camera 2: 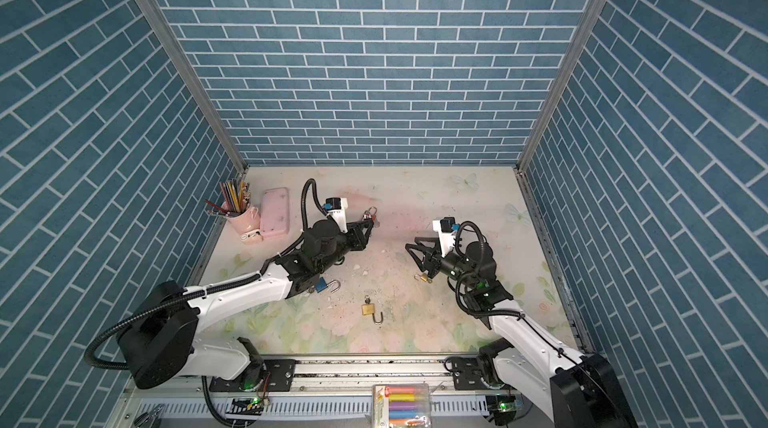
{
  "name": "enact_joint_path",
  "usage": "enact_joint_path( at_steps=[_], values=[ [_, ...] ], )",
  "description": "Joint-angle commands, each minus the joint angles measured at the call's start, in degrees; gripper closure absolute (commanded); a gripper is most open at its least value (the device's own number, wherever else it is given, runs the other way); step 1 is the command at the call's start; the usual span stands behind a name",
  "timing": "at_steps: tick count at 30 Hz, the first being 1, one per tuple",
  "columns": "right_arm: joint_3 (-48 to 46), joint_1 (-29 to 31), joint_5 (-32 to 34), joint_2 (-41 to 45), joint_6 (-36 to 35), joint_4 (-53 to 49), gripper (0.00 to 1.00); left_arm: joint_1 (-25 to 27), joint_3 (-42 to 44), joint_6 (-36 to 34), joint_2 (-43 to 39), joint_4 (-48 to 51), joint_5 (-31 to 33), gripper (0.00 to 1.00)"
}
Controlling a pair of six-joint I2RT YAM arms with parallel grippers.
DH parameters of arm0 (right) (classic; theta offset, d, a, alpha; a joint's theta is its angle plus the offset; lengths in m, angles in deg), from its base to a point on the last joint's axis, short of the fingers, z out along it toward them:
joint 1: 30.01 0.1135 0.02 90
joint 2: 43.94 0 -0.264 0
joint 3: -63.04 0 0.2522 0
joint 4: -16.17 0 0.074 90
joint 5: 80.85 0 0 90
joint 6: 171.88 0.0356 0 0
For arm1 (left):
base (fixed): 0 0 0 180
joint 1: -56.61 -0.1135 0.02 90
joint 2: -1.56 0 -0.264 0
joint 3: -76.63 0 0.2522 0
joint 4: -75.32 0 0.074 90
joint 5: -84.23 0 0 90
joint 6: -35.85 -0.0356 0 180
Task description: Lock with the key
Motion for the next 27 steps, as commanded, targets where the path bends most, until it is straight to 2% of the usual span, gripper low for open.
enact_joint_path(
  at_steps=[1, 5, 13, 27],
  values=[
    [1.3, 1.6, 0.6, -3.7, 0.1, 5.3, 0.55, -0.4, 3.4, 19.3, 1.9, -8.1, -4.9, 1.0],
    [5.1, 3.1, -0.7, -10.3, 1.4, 4.6, 0.58, -0.5, 3.6, 24.5, 4.2, -8.4, -6.5, 1.0],
    [11.5, 5.9, -2.3, -21.2, 1.6, 2.6, 0.64, -0.5, 3.0, 29.7, 5.6, -5.4, -6.4, 1.0],
    [14.9, 9.2, -1.4, -29.7, 3.2, 4.0, 0.69, -1.3, 3.1, 30.3, 5.6, -5.0, -6.0, 1.0]
  ],
)
